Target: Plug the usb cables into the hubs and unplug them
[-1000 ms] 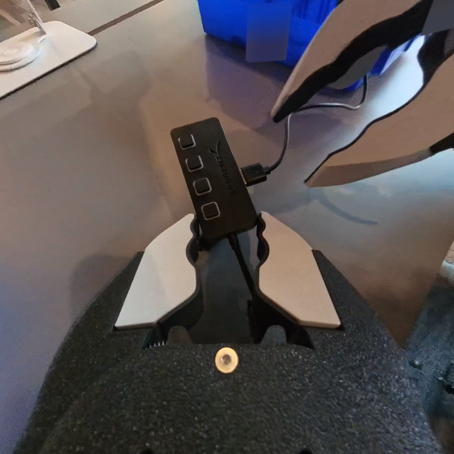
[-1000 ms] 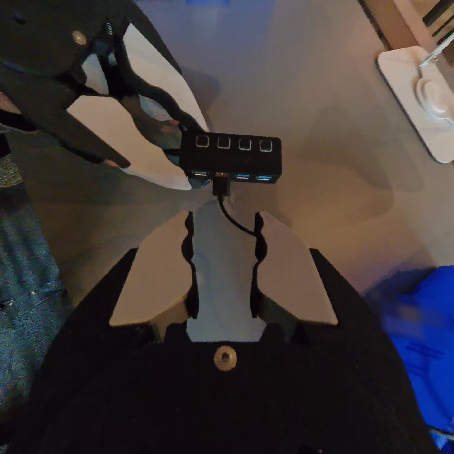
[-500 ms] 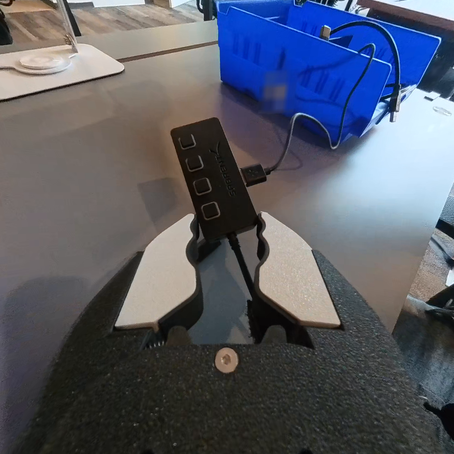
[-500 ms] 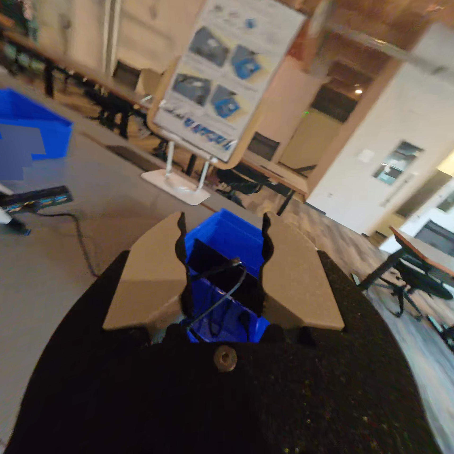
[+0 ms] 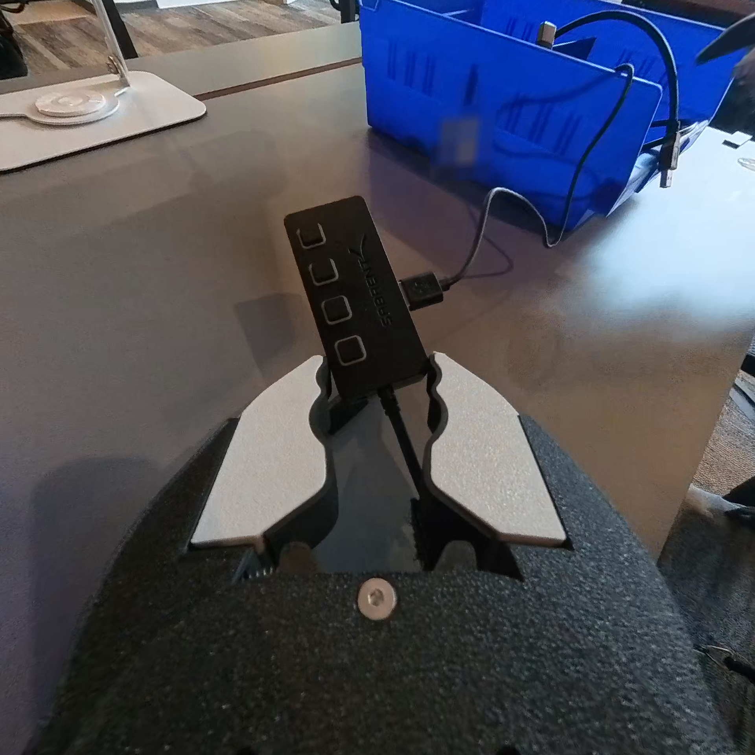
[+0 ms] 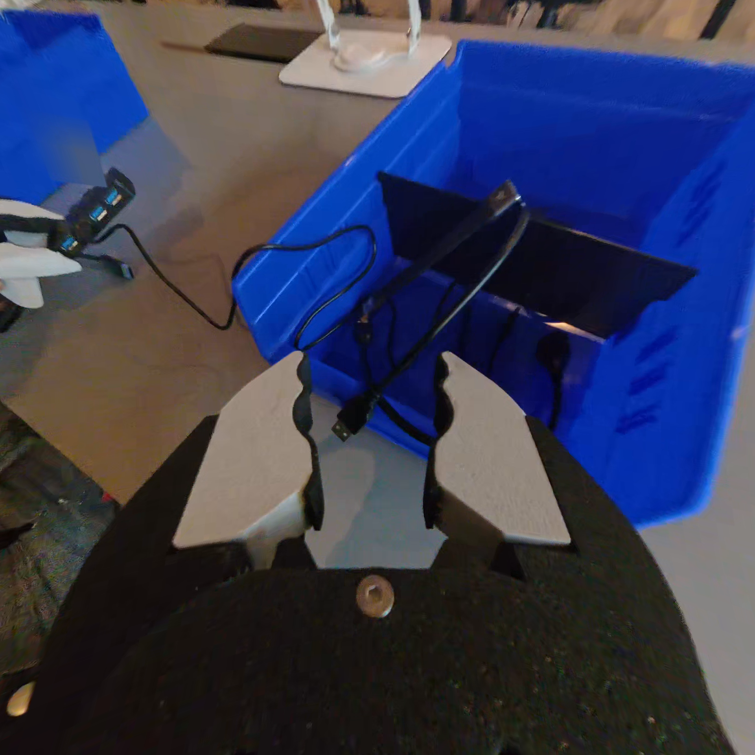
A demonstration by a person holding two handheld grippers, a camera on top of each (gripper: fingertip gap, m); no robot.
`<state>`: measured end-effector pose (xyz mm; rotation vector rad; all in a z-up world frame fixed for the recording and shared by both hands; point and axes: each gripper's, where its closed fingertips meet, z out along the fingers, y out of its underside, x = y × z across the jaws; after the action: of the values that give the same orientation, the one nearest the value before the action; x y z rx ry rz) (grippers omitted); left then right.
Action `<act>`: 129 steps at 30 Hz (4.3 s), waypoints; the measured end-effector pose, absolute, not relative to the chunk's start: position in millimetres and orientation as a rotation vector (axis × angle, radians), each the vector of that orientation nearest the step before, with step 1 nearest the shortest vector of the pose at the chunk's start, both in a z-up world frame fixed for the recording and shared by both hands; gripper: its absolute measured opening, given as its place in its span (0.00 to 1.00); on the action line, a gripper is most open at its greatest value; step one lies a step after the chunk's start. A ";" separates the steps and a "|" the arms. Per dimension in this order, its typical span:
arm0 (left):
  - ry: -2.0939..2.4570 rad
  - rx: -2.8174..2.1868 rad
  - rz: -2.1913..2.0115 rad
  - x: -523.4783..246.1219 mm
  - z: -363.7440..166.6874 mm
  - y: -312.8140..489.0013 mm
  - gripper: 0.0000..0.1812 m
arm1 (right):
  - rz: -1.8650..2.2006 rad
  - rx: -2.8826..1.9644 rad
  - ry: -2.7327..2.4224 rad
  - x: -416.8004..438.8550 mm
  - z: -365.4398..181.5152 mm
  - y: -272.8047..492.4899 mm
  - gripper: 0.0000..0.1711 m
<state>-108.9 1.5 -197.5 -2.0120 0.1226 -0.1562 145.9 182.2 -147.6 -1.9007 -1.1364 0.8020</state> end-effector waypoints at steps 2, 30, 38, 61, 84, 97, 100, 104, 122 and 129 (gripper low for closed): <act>0.121 -2.010 -0.160 -109.0 -197.2 1.4 0.25 | 0.783 -1.938 -1.167 137.1 -161.9 183.6 0.29; 0.018 -1.969 -0.179 -121.9 -191.4 1.8 0.25 | 1.343 -1.082 -0.877 20.0 52.4 44.9 0.02; 0.041 -2.004 -0.115 -121.4 -196.4 3.1 0.25 | 1.195 -1.175 -0.582 41.9 -3.5 26.0 0.02; 0.132 -2.067 0.001 -118.7 -206.2 1.7 0.25 | 0.387 -0.442 -2.394 26.6 -166.4 -39.7 0.19; 0.103 -2.045 -0.218 -113.1 -202.3 -0.3 0.25 | 0.388 -0.640 -2.509 -25.7 -212.7 -19.4 0.06; 0.097 -1.993 -0.383 -107.0 -194.6 -3.1 0.25 | 1.123 -1.503 -2.022 -33.9 -159.4 0.0 0.04; 0.105 -1.995 -0.368 -106.7 -195.0 -3.1 0.25 | 1.124 -1.328 -2.004 -35.6 -146.5 -2.8 0.04; 0.117 -1.998 -0.332 -106.6 -195.5 -2.6 0.25 | 1.101 -1.101 -2.004 -33.1 -126.0 -14.2 0.04; 0.352 -2.014 0.017 -113.2 -201.9 -2.3 0.25 | 1.207 -2.019 -2.323 -13.3 -127.5 1.4 0.04; 0.554 -1.951 0.022 -109.2 -202.8 -8.8 0.25 | 1.015 -2.373 -2.544 -31.3 -179.5 10.6 0.04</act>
<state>-109.2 -8.8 -202.8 -1.9511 0.5539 0.0222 -31.3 10.6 -179.5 -2.3727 -2.5443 1.0152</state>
